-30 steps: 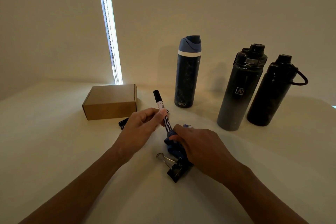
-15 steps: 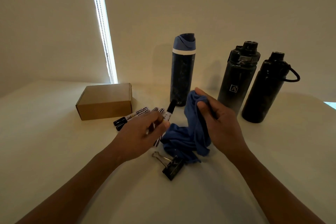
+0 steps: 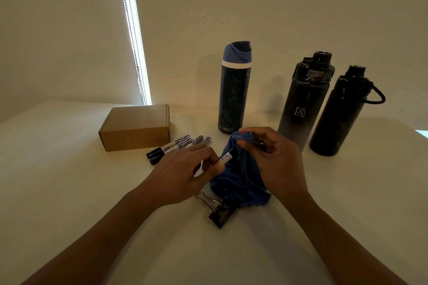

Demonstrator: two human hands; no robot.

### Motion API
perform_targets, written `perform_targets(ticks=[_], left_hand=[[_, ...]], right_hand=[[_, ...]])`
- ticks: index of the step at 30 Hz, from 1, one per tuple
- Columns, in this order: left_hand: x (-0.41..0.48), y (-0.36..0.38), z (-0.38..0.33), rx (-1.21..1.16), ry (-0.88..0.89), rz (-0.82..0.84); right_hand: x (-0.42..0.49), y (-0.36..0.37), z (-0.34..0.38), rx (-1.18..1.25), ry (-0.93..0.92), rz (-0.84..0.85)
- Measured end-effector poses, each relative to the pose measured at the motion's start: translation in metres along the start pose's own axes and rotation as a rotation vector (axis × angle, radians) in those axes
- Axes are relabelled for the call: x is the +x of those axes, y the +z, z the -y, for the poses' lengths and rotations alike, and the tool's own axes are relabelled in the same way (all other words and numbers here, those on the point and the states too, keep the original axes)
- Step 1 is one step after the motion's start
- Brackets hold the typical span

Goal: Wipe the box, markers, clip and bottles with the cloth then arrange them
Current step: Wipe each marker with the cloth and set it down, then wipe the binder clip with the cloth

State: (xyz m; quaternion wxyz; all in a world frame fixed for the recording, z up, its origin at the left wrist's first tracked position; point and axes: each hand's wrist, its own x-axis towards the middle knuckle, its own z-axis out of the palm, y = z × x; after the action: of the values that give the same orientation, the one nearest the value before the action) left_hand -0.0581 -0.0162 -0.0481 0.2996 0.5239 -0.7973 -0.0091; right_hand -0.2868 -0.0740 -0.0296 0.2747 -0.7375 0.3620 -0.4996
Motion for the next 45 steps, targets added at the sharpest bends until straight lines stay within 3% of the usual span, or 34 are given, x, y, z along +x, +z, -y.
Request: perform_targets(ticks=[6, 15, 27, 31, 35, 39, 45], left_hand=[[-0.004, -0.012, 0.028, 0.085, -0.165, -0.151], [0.007, 0.001, 0.035, 0.187, -0.392, -0.277], [0.005, -0.004, 0.049, 0.166, -0.254, -0.255], [0.001, -0.010, 0.036, 0.065, -0.106, -0.152], [-0.001, -0.005, 0.032, 0.131, -0.052, -0.082], [-0.002, -0.005, 0.035, 0.158, -0.076, -0.047], [-0.003, -0.005, 0.044, 0.176, -0.301, -0.118]], right_hand=[[0.000, -0.013, -0.002, -0.069, 0.055, -0.127], [0.002, -0.007, -0.011, -0.268, 0.006, -0.017], [0.009, -0.029, -0.012, -0.303, 0.039, -0.151], [0.012, -0.040, -0.004, -0.306, -0.049, -0.278], [0.013, -0.053, 0.008, -0.322, -0.184, -0.373], [0.015, -0.063, 0.012, -0.321, -0.226, -0.430], [0.015, -0.062, 0.006, -0.361, -0.237, -0.365]])
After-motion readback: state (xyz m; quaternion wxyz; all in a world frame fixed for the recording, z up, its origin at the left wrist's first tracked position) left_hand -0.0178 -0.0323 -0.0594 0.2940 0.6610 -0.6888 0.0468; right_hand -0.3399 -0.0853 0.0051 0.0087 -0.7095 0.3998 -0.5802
